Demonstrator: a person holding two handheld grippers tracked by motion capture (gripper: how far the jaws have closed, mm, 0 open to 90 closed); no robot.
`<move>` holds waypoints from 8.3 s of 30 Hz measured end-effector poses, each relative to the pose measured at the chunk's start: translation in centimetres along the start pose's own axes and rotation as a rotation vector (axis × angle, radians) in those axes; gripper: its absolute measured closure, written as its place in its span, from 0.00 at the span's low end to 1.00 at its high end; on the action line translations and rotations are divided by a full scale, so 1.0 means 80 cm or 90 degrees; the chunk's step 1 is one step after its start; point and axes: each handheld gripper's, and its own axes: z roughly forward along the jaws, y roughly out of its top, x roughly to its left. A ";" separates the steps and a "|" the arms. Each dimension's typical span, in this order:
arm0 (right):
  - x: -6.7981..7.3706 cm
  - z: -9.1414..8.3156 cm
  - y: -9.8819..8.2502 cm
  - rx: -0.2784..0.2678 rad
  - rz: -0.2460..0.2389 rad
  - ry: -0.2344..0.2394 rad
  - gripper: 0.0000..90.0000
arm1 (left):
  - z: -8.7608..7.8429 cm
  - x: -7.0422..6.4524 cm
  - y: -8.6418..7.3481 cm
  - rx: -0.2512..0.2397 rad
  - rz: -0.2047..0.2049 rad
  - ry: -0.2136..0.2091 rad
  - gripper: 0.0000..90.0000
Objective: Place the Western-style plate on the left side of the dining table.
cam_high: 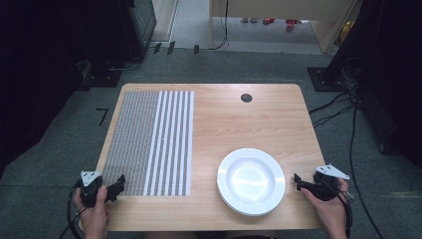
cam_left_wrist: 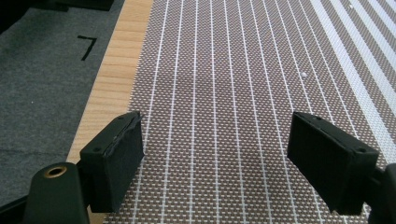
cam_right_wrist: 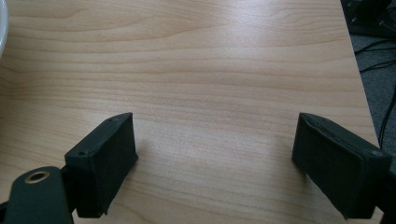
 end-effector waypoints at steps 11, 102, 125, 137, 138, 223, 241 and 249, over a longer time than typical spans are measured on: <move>-0.001 0.001 0.001 0.002 0.004 0.008 0.11 | -0.009 -0.010 0.010 -0.033 0.005 0.034 0.21; 0.077 -0.044 0.028 -0.090 0.104 0.080 0.51 | 0.010 -0.328 0.002 0.030 0.158 -0.382 0.29; 0.074 -0.035 0.020 -0.093 0.143 0.162 0.72 | 0.009 -0.336 -0.005 0.036 0.158 -0.412 0.50; 0.073 -0.036 0.017 -0.066 0.204 0.212 0.82 | 0.006 -0.340 -0.009 0.041 0.158 -0.412 0.50; 0.073 -0.036 0.017 -0.066 0.204 0.212 0.82 | 0.006 -0.340 -0.009 0.041 0.158 -0.412 0.49; 0.077 -0.045 0.013 -0.184 0.324 0.381 0.93 | 0.008 -0.329 -0.010 0.035 0.083 -0.442 0.64; 0.087 -0.047 0.014 -0.196 0.319 0.387 0.92 | 0.002 -0.314 0.002 0.022 0.051 -0.450 0.72; 0.095 -0.047 0.017 -0.198 0.326 0.401 0.92 | -0.002 -0.298 0.016 0.028 0.042 -0.479 0.75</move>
